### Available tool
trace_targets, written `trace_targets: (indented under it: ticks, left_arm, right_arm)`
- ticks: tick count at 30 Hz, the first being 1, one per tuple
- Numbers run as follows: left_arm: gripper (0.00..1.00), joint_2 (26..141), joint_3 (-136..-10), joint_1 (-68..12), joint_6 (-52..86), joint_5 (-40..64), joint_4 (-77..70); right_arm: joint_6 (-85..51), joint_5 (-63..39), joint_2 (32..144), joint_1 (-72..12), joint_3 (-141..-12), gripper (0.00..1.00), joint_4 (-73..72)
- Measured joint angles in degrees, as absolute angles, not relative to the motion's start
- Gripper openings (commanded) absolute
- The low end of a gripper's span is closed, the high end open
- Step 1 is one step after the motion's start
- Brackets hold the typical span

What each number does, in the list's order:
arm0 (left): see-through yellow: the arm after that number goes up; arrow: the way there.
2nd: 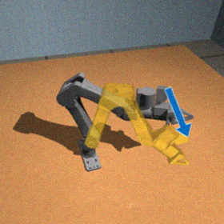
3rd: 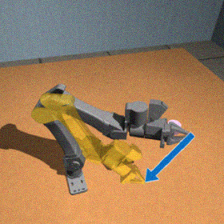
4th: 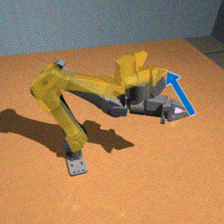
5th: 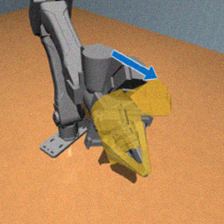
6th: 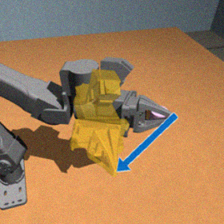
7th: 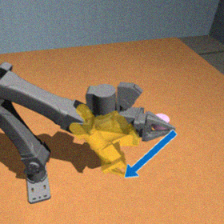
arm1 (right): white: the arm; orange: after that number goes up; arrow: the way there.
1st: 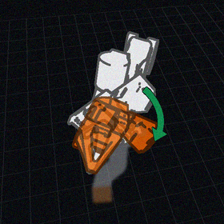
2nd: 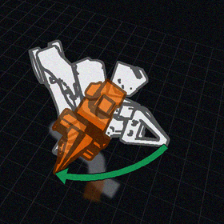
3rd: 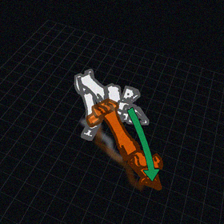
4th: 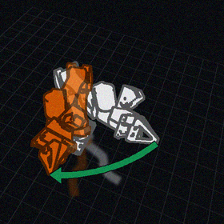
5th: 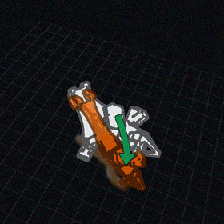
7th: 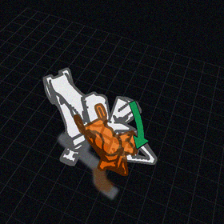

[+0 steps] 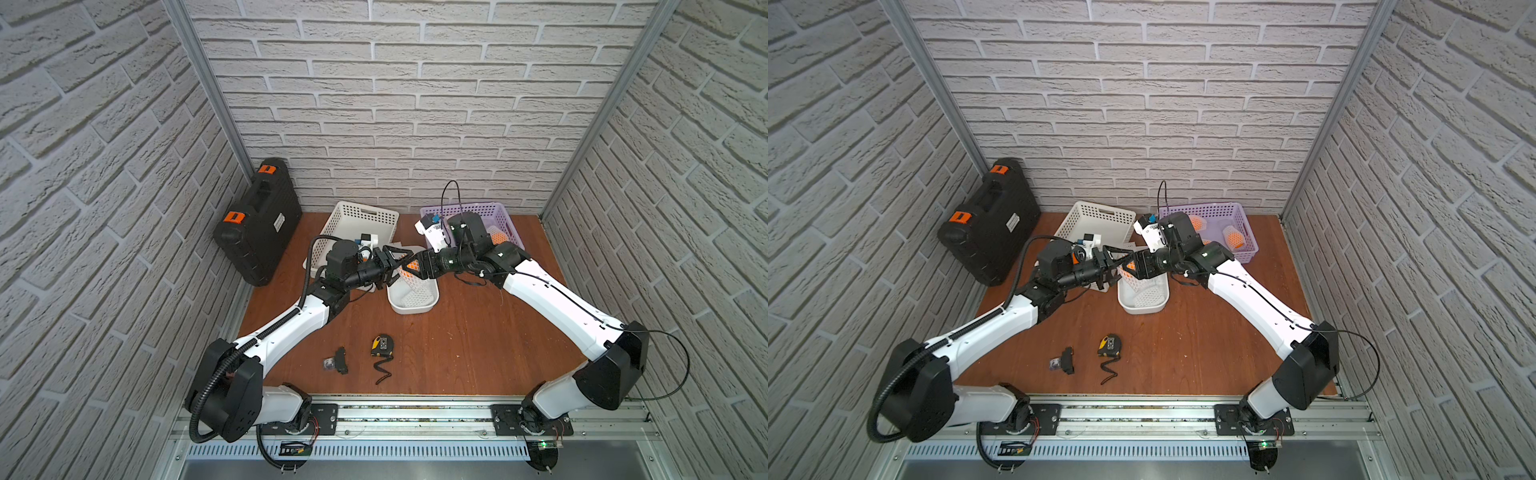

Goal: Remove foam nets from oranges
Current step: Remove the foam net from the orange.

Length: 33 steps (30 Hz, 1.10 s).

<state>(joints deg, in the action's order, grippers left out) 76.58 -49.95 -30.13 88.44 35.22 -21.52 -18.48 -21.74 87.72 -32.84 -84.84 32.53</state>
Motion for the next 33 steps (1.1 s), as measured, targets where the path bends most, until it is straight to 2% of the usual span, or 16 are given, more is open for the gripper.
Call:
trace_targets:
  ticks: [2, 4, 11, 13, 15, 19, 23, 25, 27, 33]
  left_arm:
    - [0.77, 76.97, -49.80, -30.13, 88.68, 35.68, -22.76]
    - [0.76, 77.23, -49.15, -30.13, 89.27, 36.16, -24.56]
    - [0.61, 77.65, -47.88, -29.82, 90.72, 36.42, -27.14]
    - [0.54, 77.65, -47.77, -29.65, 90.87, 36.32, -26.92]
    - [0.53, 77.78, -47.75, -29.50, 90.96, 36.29, -26.85]
    - [0.66, 78.06, -47.75, -29.50, 90.87, 36.53, -27.05]
    - [0.87, 78.32, -47.75, -29.61, 91.02, 37.76, -27.75]
    - [0.91, 78.52, -47.75, -29.65, 91.18, 38.39, -27.94]
    - [0.91, 78.81, -47.75, -29.65, 91.42, 38.94, -28.38]
    - [0.75, 79.75, -47.48, -29.50, 92.95, 39.44, -30.50]
  right_arm:
    - [-19.20, -21.65, 87.90, -32.84, -84.71, 0.52, 32.08]
    - [-19.86, -21.67, 87.92, -32.84, -84.68, 0.52, 31.90]
    - [-20.60, -21.58, 87.99, -32.82, -84.68, 0.52, 32.27]
    - [-20.60, -21.58, 87.99, -32.82, -84.68, 0.53, 32.40]
    - [-20.60, -21.43, 87.99, -32.80, -84.68, 0.54, 32.45]
    - [-20.93, -21.26, 88.03, -32.80, -84.68, 0.57, 32.60]
    - [-22.13, -21.26, 88.64, -32.64, -84.75, 0.57, 32.49]
    - [-22.57, -21.23, 88.95, -32.40, -84.75, 0.56, 32.47]
    - [-22.94, -21.30, 89.08, -32.23, -84.86, 0.56, 32.60]
    - [-23.57, -22.35, 89.27, -31.48, -84.86, 0.57, 32.80]
